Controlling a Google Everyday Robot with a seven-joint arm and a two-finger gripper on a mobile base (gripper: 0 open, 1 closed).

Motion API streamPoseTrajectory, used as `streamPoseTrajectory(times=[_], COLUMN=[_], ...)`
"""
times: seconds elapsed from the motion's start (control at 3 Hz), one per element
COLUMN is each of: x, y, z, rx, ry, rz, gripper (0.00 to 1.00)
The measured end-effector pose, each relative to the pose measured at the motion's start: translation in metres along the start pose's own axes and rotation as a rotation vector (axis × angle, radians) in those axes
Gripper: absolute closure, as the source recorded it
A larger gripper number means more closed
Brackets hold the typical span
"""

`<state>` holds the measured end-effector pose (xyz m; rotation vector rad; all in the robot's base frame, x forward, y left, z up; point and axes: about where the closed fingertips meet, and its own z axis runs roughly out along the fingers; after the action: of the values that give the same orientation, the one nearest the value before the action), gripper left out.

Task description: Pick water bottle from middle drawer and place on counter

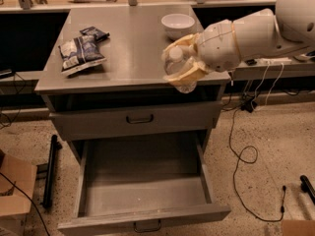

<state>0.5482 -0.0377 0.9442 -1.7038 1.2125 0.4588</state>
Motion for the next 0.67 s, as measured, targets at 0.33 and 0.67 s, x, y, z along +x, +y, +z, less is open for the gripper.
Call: streamPoseTrajectory(times=[0.33,0.67], x=[-0.005,-0.017], y=[-0.025,-0.083], z=[-0.005,-0.008], rx=[0.029,0.039], ry=[0.082,0.188], rz=[-0.075,-0.268], gripper=[1.0,1.0])
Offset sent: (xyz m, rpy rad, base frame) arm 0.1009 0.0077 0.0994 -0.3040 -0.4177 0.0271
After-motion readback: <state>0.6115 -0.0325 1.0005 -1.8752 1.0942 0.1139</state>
